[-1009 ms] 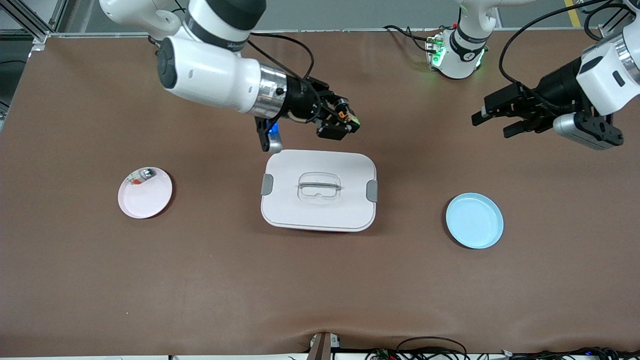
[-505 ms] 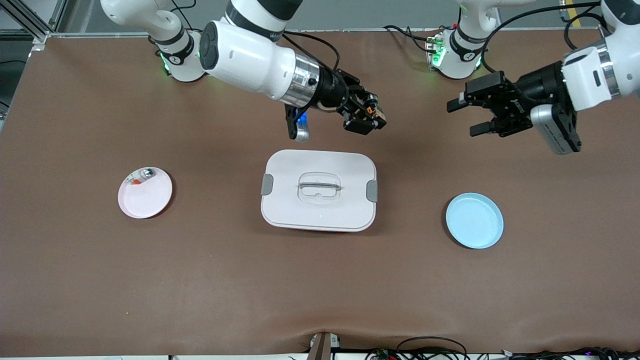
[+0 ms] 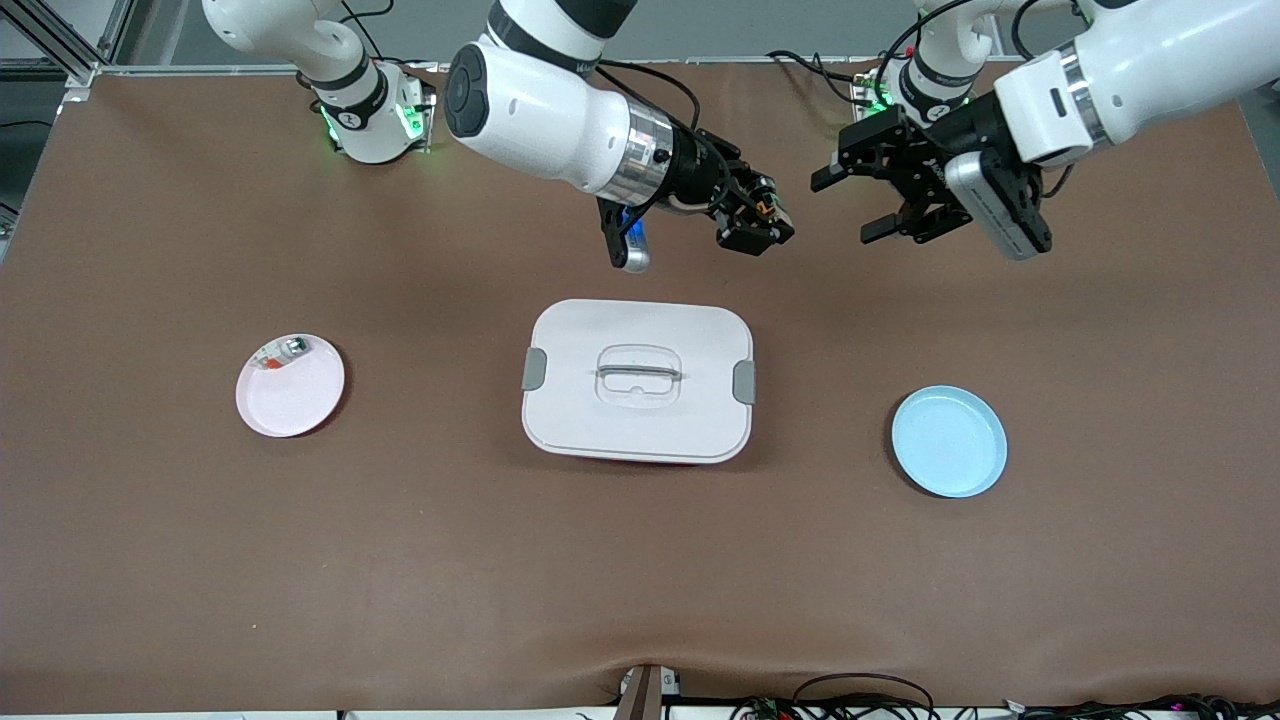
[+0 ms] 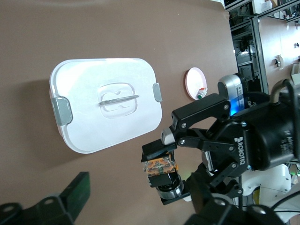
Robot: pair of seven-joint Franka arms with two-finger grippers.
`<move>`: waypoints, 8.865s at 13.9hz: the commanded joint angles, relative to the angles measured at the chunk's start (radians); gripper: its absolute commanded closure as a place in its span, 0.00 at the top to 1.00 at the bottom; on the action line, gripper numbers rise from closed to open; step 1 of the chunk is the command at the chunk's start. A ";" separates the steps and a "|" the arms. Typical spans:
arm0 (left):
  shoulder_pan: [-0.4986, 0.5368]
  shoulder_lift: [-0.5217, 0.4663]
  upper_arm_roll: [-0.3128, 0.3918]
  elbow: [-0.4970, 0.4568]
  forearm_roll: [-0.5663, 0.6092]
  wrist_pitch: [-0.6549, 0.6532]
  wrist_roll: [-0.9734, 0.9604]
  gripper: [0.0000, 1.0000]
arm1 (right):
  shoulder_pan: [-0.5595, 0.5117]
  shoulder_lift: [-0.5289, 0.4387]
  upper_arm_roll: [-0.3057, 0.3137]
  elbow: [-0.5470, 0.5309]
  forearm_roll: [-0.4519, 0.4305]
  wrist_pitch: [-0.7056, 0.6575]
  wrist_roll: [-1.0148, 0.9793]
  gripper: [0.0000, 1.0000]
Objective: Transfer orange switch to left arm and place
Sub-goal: 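Close the left gripper on the switch held by the right gripper, then open the right gripper and release the switch to the left gripper, then carry the switch to the blue plate while the right gripper withdraws, then lower the switch onto the blue plate and open the left gripper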
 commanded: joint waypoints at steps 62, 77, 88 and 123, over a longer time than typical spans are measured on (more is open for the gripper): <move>0.293 0.258 -0.148 -0.131 0.672 0.295 0.368 0.00 | -0.117 -0.211 -0.029 0.004 -0.444 -0.520 -0.329 1.00; 0.353 0.587 -0.145 -0.114 1.209 0.610 0.912 0.00 | -0.497 -0.465 -0.029 -0.282 -0.803 -0.743 -1.368 1.00; 0.344 0.674 -0.147 -0.118 1.458 0.663 0.982 0.00 | -0.684 -0.436 -0.029 -0.274 -0.875 -0.731 -1.528 1.00; 0.362 0.762 -0.151 -0.083 1.582 0.737 0.878 1.00 | -0.786 -0.546 -0.023 -0.403 -0.913 -0.596 -1.658 1.00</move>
